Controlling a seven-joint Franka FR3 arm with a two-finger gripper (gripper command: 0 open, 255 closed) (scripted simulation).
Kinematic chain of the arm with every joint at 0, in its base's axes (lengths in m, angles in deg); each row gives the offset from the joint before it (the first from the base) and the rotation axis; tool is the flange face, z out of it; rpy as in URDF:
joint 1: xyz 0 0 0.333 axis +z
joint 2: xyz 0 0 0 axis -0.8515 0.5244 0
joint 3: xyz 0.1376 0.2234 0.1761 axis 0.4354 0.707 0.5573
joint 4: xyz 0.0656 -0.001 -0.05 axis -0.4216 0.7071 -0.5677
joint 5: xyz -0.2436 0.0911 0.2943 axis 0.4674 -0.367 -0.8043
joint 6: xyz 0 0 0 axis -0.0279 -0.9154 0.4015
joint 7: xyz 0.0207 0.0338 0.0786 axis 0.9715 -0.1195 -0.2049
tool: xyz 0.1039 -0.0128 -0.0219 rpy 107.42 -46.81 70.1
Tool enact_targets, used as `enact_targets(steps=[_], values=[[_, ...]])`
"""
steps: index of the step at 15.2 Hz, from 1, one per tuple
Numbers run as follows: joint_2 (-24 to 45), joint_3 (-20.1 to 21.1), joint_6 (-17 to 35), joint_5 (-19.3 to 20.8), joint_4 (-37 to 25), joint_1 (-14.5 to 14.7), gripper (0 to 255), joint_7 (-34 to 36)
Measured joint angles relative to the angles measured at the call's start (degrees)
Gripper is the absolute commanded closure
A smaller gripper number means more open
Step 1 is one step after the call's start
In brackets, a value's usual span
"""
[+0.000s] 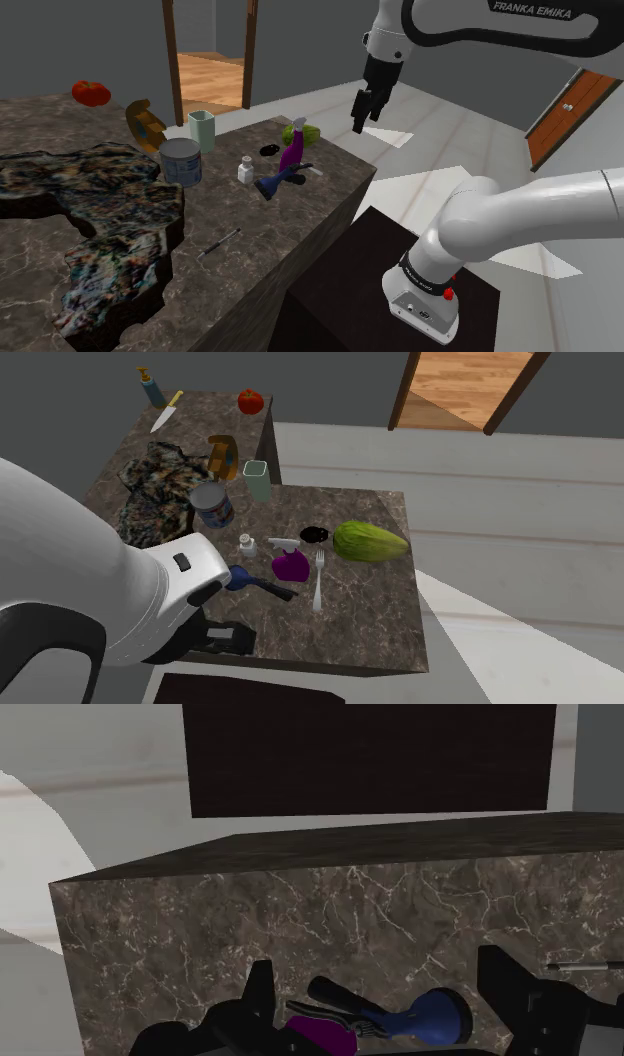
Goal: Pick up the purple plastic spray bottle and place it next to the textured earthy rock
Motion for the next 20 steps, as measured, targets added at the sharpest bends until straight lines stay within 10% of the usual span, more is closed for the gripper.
enact_targets(steps=[12,20], values=[[13.5,13.3,21.8,-1.5,4.6,-6.7,0,32.3],[32.5,22.7,34.4,8.5,-2.0,-15.8,0,62.2]])
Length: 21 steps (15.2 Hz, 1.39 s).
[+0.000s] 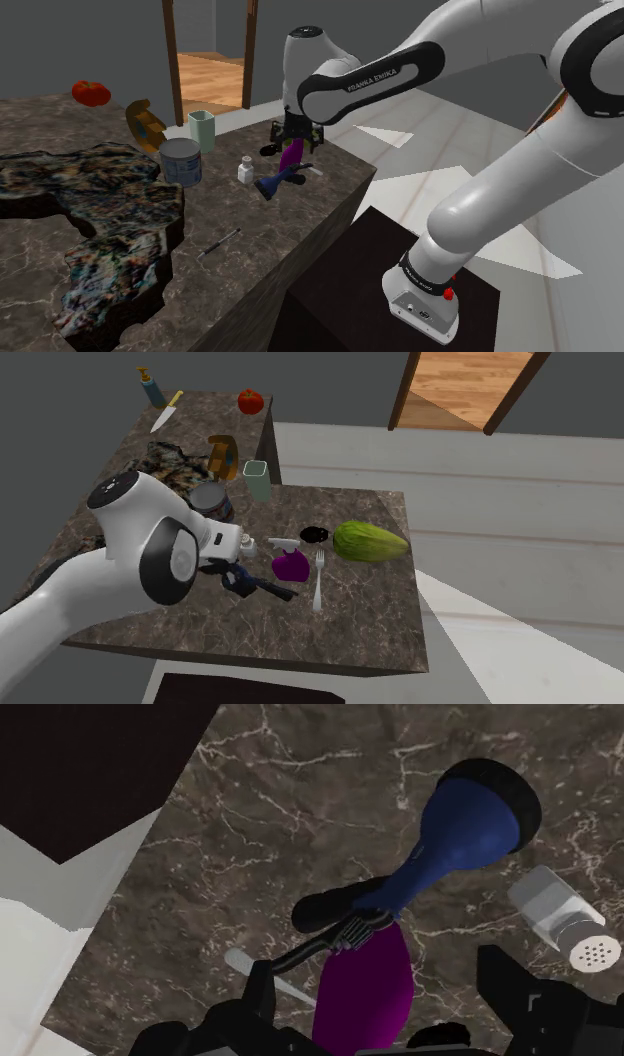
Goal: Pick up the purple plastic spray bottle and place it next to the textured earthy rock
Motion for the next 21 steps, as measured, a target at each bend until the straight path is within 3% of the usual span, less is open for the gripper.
enact_targets(steps=[6,8,14,21], values=[[14.4,1.3,2.6,13.2,-8.3,-3.8,0,23.7],[17.1,1.0,3.1,15.6,-9.7,-3.6,0,27.6],[20.6,-0.2,6.2,19.4,-9.3,-3.9,0,30.7],[21.2,-0.4,6.7,20.0,-9.2,-3.8,0,31.1]])
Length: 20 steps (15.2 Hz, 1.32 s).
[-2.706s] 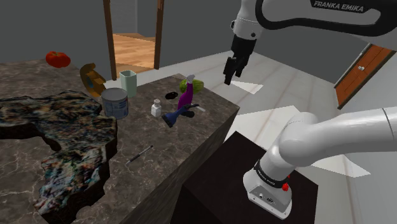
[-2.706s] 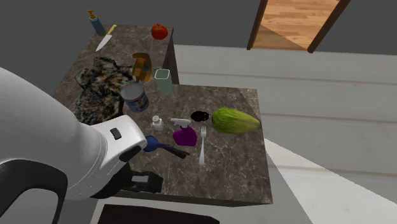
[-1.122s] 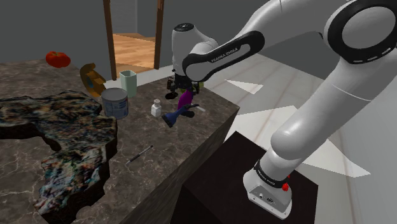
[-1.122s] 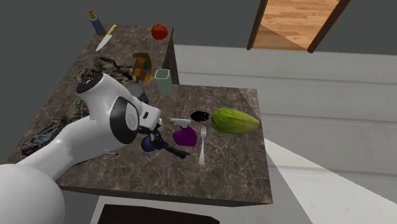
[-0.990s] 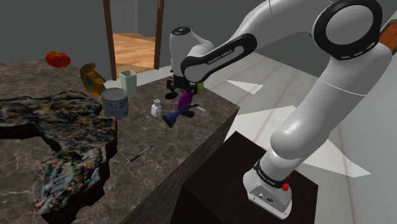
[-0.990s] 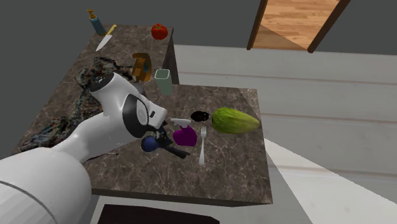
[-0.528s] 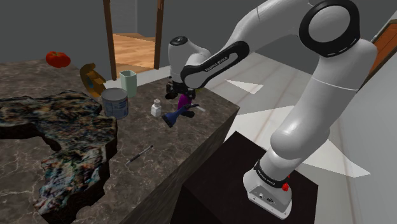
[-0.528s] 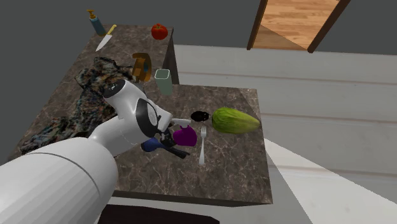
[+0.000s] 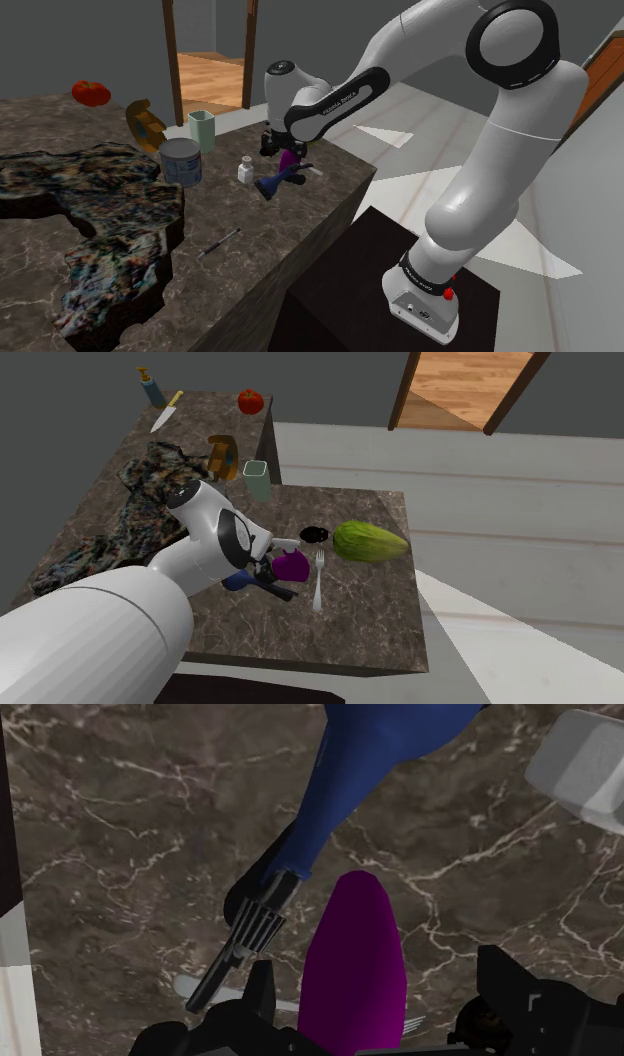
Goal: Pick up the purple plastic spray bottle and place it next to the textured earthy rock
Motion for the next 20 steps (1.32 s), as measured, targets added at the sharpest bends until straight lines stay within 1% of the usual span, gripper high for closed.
enact_targets(steps=[1,11,20], values=[[0.0,0.0,0.0,0.0,0.0,0.0,255,0.0],[0.0,0.1,0.0,0.0,-0.1,0.0,255,0.0],[-4.5,1.0,-4.2,-4.7,-1.1,-0.4,255,-4.3]])
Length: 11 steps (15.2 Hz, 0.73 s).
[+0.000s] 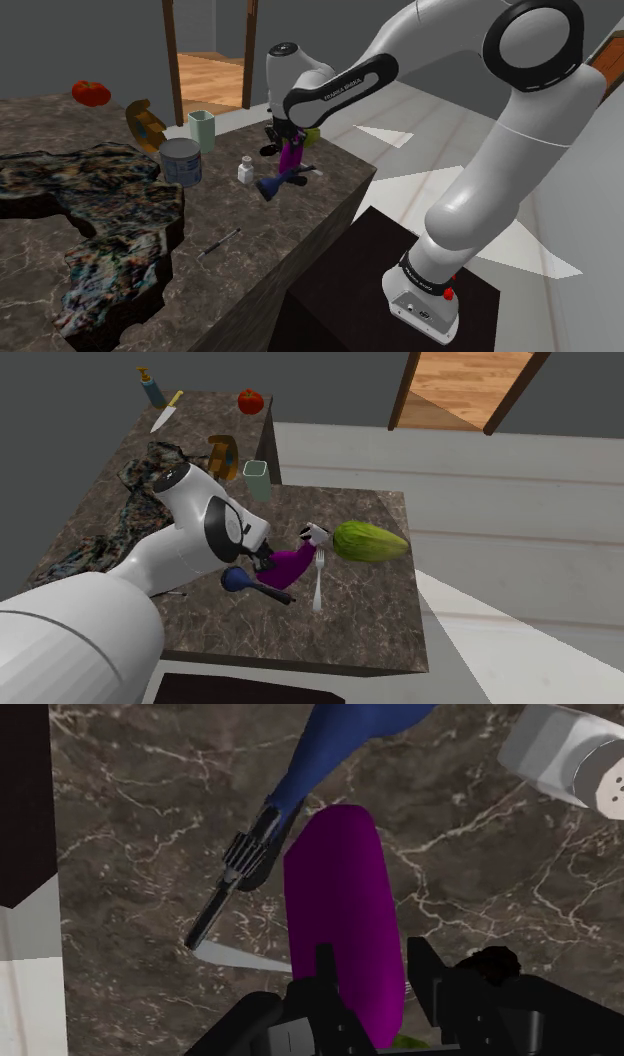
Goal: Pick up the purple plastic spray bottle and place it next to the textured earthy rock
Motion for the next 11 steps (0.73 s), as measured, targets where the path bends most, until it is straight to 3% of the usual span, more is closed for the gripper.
enact_targets(steps=[11], values=[[-5.2,0.4,-6.6,-5.2,-3.1,-0.2,255,-5.4]])
